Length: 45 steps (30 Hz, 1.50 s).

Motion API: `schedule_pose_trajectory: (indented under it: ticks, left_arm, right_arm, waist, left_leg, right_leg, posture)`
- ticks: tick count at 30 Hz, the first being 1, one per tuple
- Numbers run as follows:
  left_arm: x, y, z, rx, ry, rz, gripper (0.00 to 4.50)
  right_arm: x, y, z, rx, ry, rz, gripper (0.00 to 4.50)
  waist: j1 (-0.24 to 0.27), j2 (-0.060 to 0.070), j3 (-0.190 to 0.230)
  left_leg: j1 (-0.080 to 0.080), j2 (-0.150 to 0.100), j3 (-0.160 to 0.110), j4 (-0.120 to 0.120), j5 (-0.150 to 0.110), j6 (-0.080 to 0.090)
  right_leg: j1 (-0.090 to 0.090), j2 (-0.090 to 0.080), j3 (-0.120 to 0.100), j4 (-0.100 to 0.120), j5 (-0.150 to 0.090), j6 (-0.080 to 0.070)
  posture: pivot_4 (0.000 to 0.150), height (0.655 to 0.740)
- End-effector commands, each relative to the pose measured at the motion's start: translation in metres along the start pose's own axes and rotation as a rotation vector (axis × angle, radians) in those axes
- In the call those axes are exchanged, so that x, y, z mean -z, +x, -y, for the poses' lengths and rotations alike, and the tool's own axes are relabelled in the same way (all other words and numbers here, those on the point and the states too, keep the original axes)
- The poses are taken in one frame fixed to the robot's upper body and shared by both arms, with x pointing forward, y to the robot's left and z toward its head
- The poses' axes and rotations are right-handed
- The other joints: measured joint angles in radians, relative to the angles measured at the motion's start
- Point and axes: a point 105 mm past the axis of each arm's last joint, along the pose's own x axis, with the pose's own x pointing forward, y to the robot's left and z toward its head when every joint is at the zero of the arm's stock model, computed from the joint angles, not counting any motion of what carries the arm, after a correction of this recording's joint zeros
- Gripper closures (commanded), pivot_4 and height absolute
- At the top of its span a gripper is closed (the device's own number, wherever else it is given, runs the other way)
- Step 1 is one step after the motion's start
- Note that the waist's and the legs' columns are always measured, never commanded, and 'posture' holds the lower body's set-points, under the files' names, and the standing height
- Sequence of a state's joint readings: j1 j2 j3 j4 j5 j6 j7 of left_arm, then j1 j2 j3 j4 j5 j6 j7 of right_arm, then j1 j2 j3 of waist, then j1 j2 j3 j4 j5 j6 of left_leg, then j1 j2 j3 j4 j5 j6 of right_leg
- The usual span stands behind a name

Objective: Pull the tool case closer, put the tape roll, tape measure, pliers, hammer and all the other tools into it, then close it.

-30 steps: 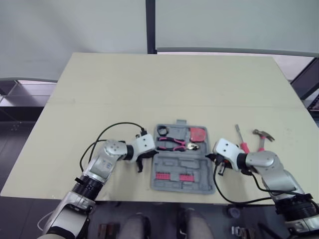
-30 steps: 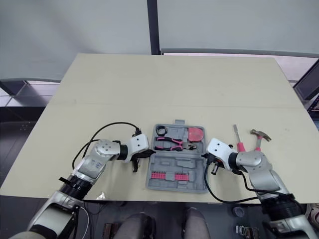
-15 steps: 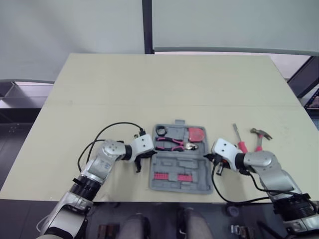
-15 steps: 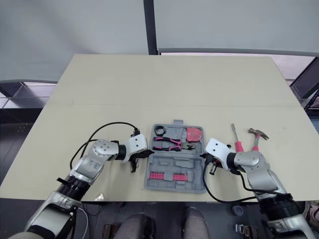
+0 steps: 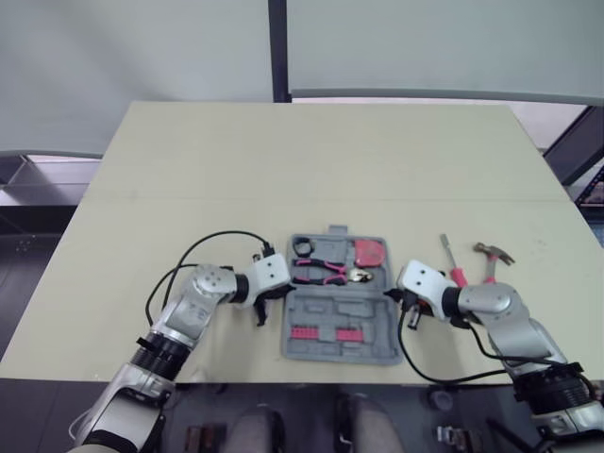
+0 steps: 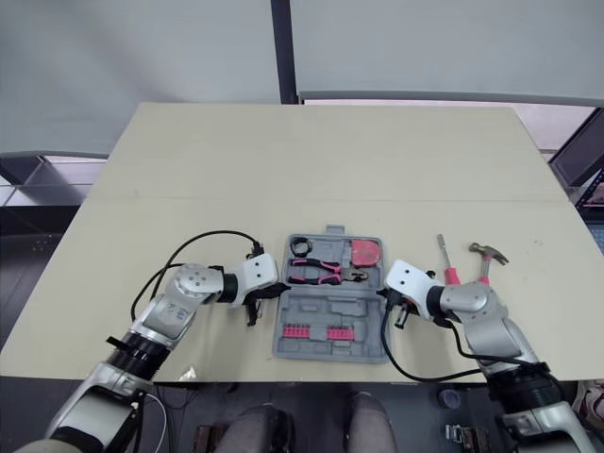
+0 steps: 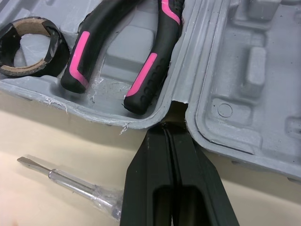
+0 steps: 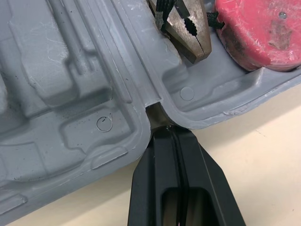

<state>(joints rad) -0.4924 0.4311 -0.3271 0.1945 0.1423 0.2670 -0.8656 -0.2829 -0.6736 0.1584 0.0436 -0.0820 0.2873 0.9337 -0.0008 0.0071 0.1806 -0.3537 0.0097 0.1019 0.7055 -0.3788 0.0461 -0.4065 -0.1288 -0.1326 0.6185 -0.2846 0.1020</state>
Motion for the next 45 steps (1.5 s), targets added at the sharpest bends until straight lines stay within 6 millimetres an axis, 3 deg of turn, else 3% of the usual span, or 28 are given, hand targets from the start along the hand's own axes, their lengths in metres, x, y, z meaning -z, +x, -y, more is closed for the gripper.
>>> schedule_pose_trajectory:
  ticks: [1,6,12,17,20,21,26,27,30,33,36,41,45]
  left_arm:
    - [-0.009,0.004,0.007,0.010,0.041,0.029,4.45]
    - [-0.015,-0.013,0.003,-0.014,-0.025,0.117,4.45]
    - [-0.021,-0.071,0.010,0.020,-0.082,0.304,4.45]
    - [-0.003,-0.123,-0.001,-0.044,-0.222,0.328,4.45]
    - [0.026,-0.165,-0.009,-0.132,-0.301,0.245,3.63]
    - [0.036,-0.182,-0.010,-0.164,-0.335,0.214,3.12]
    - [0.068,-0.228,-0.015,-0.301,-0.401,0.101,0.57]
    - [0.076,-0.236,-0.018,-0.340,-0.401,0.075,0.08]
    - [0.095,-0.258,-0.028,-0.435,-0.432,0.030,0.08]
    - [0.111,-0.269,-0.035,-0.495,-0.450,-0.001,0.02]
    - [0.116,-0.268,-0.042,-0.532,-0.448,-0.001,0.02]
    - [0.100,-0.251,-0.052,-0.522,-0.428,0.063,0.02]
    - [0.088,-0.224,-0.045,-0.490,-0.427,0.100,0.02]
  right_arm:
    - [-0.023,0.006,-0.009,-0.044,-0.070,0.088,4.50]
    - [-0.012,-0.010,0.002,0.012,-0.148,0.016,4.50]
    - [-0.013,-0.056,0.014,0.111,-0.097,0.020,4.50]
    - [-0.004,-0.110,0.021,0.189,0.104,0.074,4.50]
    - [0.022,-0.157,0.026,0.263,0.230,0.026,3.22]
    - [0.035,-0.176,0.028,0.306,0.265,-0.004,2.70]
    - [0.078,-0.234,0.034,0.465,0.347,-0.120,0.13]
    - [0.086,-0.244,0.035,0.495,0.359,-0.145,0.00]
    - [0.101,-0.267,0.035,0.558,0.377,-0.195,0.00]
    - [0.105,-0.276,0.036,0.591,0.380,-0.195,0.00]
    - [0.108,-0.273,0.035,0.609,0.398,-0.171,0.00]
    - [0.101,-0.261,0.038,0.611,0.387,-0.119,0.00]
    - [0.074,-0.246,0.037,0.561,0.363,-0.005,0.00]
  waist:
    - [0.000,0.000,0.000]
    - [0.000,0.000,0.000]
    - [0.001,0.000,0.000]
    - [0.009,0.000,0.000]
    - [0.014,0.000,0.000]
    - [0.014,0.000,0.000]
    - [0.015,0.000,0.000]
    - [0.016,0.000,0.000]
    - [0.014,0.000,0.001]
    - [0.006,0.001,0.001]
    - [-0.001,0.001,0.001]
    - [-0.002,0.001,0.001]
    - [-0.002,0.001,0.001]
  left_leg:
    - [0.000,0.000,0.000,0.000,0.000,0.000]
    - [0.000,0.000,0.000,0.000,0.000,0.000]
    - [-0.004,0.000,-0.002,0.000,0.000,0.000]
    - [-0.004,0.000,-0.006,0.000,0.000,-0.001]
    - [-0.003,0.001,-0.006,0.000,-0.001,-0.001]
    - [-0.003,0.001,-0.007,-0.001,-0.002,-0.002]
    - [0.000,0.000,-0.005,-0.006,-0.002,-0.001]
    - [0.001,0.000,-0.005,-0.006,-0.002,-0.002]
    - [0.002,0.001,-0.006,-0.007,-0.003,-0.003]
    - [0.002,0.002,-0.005,-0.007,-0.004,-0.005]
    - [0.002,0.002,-0.005,-0.008,-0.004,-0.005]
    - [0.001,0.002,-0.004,-0.008,-0.004,-0.005]
    - [0.002,0.002,-0.003,-0.008,-0.003,-0.005]
  right_leg:
    - [0.000,0.000,0.000,0.000,0.000,0.000]
    - [-0.001,0.000,0.000,0.000,0.000,0.000]
    - [-0.003,-0.003,0.001,-0.002,0.000,0.000]
    - [0.001,-0.004,0.002,-0.004,0.000,0.000]
    - [0.002,-0.003,0.002,-0.007,0.000,0.000]
    - [0.002,-0.003,0.002,-0.007,0.000,0.000]
    - [0.005,-0.002,0.002,-0.012,0.000,0.000]
    - [0.006,-0.003,0.003,-0.013,0.000,0.000]
    - [0.005,-0.005,0.004,-0.014,0.000,-0.001]
    - [0.004,-0.005,0.004,-0.012,-0.001,-0.002]
    - [0.003,-0.005,0.004,-0.008,-0.001,-0.002]
    - [0.003,-0.005,0.004,-0.008,-0.001,-0.002]
    - [0.002,-0.004,0.005,-0.007,-0.001,-0.002]
  posture:
    - [0.150,0.7400]
    - [0.150,0.7400]
    - [0.150,0.7400]
    - [0.150,0.7400]
    - [0.150,0.7400]
    - [0.150,0.7400]
    - [0.150,0.7400]
    - [0.150,0.7400]
    - [0.150,0.7400]
    - [0.150,0.7400]
    - [0.150,0.7400]
    - [0.150,0.7400]
    - [0.150,0.7400]
